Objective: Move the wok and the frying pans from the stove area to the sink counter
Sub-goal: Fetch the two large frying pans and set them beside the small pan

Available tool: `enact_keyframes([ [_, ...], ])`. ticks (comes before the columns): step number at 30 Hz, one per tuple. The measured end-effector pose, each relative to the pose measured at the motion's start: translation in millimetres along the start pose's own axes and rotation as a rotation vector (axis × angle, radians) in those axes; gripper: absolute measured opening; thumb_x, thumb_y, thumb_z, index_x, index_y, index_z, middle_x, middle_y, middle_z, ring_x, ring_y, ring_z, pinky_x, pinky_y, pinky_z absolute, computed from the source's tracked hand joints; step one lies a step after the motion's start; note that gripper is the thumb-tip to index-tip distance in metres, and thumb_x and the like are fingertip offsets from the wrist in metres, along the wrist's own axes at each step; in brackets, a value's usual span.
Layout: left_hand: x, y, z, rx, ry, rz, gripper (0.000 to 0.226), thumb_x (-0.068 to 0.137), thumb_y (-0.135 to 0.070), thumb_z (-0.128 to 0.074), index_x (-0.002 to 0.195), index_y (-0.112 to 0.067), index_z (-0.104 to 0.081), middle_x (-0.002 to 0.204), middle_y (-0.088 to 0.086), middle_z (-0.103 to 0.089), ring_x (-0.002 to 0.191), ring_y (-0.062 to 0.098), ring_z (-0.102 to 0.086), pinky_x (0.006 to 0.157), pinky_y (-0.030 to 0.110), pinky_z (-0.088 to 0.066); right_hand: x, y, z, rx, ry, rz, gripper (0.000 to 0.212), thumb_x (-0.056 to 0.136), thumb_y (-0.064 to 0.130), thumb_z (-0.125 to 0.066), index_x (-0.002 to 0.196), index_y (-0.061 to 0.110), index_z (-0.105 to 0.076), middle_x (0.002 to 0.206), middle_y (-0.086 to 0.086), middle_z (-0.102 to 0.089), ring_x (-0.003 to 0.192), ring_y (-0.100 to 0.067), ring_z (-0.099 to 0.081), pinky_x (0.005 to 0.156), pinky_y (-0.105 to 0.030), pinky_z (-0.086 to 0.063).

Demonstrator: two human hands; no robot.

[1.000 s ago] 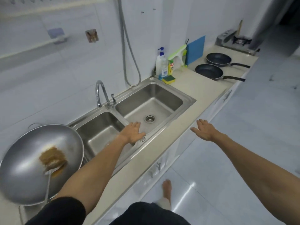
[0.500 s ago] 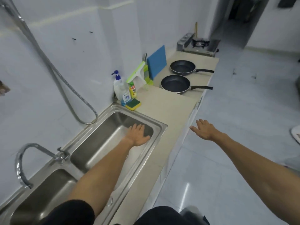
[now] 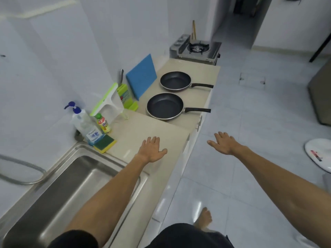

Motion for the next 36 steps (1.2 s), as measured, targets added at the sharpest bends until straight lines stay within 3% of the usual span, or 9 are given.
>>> enact_keyframes([
  [8, 131, -93, 31, -0.12, 0.003, 0.072, 0.079, 0.099, -0.055, -0.037, 0.158, -0.005, -0.021, 0.166, 0.012, -0.023, 0.151, 0.033, -0.021, 0.122, 0.046, -0.018, 108, -94, 73, -0.075, 0.025, 0.046, 0.08, 0.103, 0.061, -0.025, 0.159, 0.006, -0.022, 0.167, -0.016, -0.021, 0.152, -0.033, -0.018, 0.121, -0.051, -0.02],
  [13, 198, -121, 46, -0.183, -0.028, 0.104, 0.076, 0.098, -0.055, -0.041, 0.153, -0.004, -0.03, 0.159, 0.014, -0.034, 0.144, 0.033, -0.031, 0.118, 0.044, -0.025, 180, -117, 100, -0.093, 0.052, 0.091, 0.081, 0.102, 0.062, -0.026, 0.16, 0.006, -0.019, 0.168, -0.015, -0.017, 0.154, -0.033, -0.016, 0.122, -0.052, -0.018],
  [21, 303, -124, 61, -0.263, -0.008, 0.206, 0.083, 0.098, -0.057, -0.039, 0.159, -0.004, -0.02, 0.167, 0.014, -0.02, 0.152, 0.036, -0.018, 0.123, 0.049, -0.015, 304, -118, 140, -0.113, 0.132, 0.166, 0.083, 0.102, 0.063, -0.026, 0.162, 0.008, -0.01, 0.171, -0.015, -0.006, 0.157, -0.033, -0.005, 0.124, -0.052, -0.012],
  [27, 366, -101, 78, -0.343, 0.014, 0.337, 0.086, 0.097, -0.06, -0.039, 0.16, -0.006, -0.017, 0.168, 0.014, -0.017, 0.153, 0.037, -0.015, 0.123, 0.051, -0.015, 393, -114, 179, -0.157, 0.161, 0.218, 0.082, 0.102, 0.062, -0.031, 0.163, 0.011, -0.009, 0.171, -0.015, -0.007, 0.157, -0.034, -0.007, 0.123, -0.053, -0.014],
  [36, 397, -86, 73, -0.385, 0.039, 0.506, 0.088, 0.096, -0.063, -0.033, 0.162, -0.009, -0.013, 0.17, 0.014, -0.012, 0.156, 0.038, -0.007, 0.125, 0.052, -0.009, 484, -73, 203, -0.226, 0.158, 0.381, 0.074, 0.103, 0.053, -0.041, 0.156, 0.005, -0.024, 0.163, -0.021, -0.026, 0.149, -0.039, -0.027, 0.118, -0.053, -0.031],
])
Point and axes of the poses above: each hand's wrist, its own x-axis towards the middle knuckle, its own z-axis out of the back of the hand, y = z × x, the point moved 8 cm from there along x, towards the middle knuckle
